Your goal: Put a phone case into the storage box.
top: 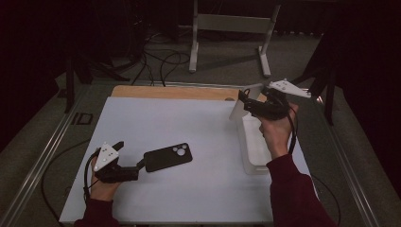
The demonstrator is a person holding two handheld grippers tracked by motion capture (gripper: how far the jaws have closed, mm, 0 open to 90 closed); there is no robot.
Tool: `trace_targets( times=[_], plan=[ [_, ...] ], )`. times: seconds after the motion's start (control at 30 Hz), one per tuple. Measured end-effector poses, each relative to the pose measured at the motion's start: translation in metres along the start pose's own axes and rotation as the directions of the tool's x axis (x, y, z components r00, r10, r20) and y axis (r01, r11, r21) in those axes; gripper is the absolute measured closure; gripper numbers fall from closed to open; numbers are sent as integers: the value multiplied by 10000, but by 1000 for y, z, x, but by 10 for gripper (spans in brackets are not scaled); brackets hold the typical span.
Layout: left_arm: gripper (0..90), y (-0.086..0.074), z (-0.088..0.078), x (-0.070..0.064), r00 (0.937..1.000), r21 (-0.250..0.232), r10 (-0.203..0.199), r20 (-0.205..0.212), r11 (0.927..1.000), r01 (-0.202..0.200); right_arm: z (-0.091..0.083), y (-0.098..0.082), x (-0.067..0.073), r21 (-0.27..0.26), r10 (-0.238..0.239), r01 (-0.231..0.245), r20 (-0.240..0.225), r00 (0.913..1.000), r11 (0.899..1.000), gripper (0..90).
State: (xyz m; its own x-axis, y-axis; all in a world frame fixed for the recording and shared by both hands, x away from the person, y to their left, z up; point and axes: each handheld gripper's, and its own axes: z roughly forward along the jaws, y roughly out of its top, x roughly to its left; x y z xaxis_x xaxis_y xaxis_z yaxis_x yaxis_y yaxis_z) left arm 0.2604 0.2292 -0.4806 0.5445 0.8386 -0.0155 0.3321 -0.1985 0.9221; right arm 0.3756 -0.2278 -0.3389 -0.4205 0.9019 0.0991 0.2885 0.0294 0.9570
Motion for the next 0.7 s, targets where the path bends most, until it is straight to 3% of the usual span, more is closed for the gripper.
trace_targets(
  times=[0.7],
  plan=[
    [0,0,0,0,10000,-18,-44,-87,10000,44,21,0,-23,303,-37,7,1002,9950,9995,171]
  ],
)
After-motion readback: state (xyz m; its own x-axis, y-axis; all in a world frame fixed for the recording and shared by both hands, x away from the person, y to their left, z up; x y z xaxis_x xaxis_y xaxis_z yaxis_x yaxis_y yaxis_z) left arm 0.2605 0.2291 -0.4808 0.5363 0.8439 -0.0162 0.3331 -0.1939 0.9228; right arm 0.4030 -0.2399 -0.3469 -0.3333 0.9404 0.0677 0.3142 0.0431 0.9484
